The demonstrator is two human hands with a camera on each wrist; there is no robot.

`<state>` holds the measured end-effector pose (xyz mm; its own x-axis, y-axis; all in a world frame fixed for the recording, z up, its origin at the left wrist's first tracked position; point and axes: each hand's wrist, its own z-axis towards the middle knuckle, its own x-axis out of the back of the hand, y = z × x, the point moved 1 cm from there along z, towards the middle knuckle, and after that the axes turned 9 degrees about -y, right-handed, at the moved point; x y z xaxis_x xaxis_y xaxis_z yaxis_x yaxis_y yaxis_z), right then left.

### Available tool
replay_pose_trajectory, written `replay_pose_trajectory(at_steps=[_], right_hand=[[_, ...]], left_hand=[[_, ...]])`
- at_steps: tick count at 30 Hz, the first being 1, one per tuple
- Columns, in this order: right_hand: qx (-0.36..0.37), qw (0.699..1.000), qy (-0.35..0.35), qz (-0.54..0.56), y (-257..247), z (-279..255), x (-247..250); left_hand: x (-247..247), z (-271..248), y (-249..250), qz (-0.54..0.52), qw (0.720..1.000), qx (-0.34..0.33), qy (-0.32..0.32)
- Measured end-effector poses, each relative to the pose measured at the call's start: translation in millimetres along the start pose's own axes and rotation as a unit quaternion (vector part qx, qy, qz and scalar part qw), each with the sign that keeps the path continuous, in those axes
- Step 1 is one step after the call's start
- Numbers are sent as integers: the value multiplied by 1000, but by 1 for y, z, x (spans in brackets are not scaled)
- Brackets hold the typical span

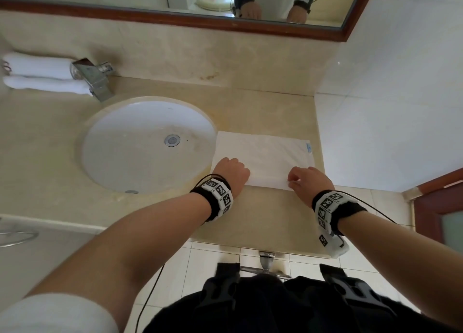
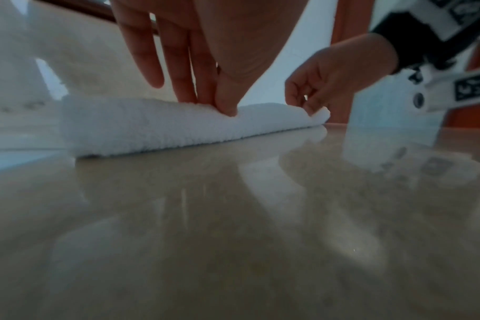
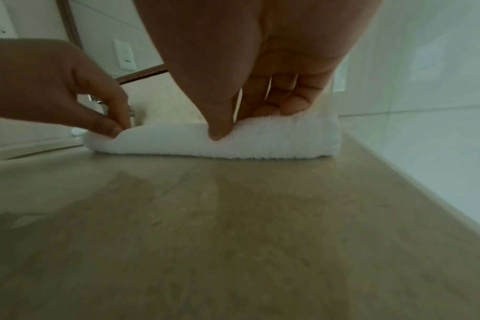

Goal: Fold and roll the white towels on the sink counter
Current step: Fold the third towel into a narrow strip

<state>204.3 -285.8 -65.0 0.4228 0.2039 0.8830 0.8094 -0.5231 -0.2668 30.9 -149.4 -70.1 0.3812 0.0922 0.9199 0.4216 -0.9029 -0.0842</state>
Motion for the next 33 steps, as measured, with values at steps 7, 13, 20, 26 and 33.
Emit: replay_pose_trajectory(at_steps=[7,13,20,26,33], right_hand=[[30,997,41,-54,-4,5,-6],[47,993,-9,-106,-5,2,-6],[32,994,-6,-105,-10,-3,-3],[25,993,13,-116,-11,3,-3],[-16,998,29,-62,-17,0,4]], left_hand=[[-3,-2,6,10,1000,14,20],[0,1,5,-8,1000,24,12],[2,1,-7,-51,999,2,-12],[3,0,-7,-34,999,18,13],[4,-9,10,-8,999,48,1]])
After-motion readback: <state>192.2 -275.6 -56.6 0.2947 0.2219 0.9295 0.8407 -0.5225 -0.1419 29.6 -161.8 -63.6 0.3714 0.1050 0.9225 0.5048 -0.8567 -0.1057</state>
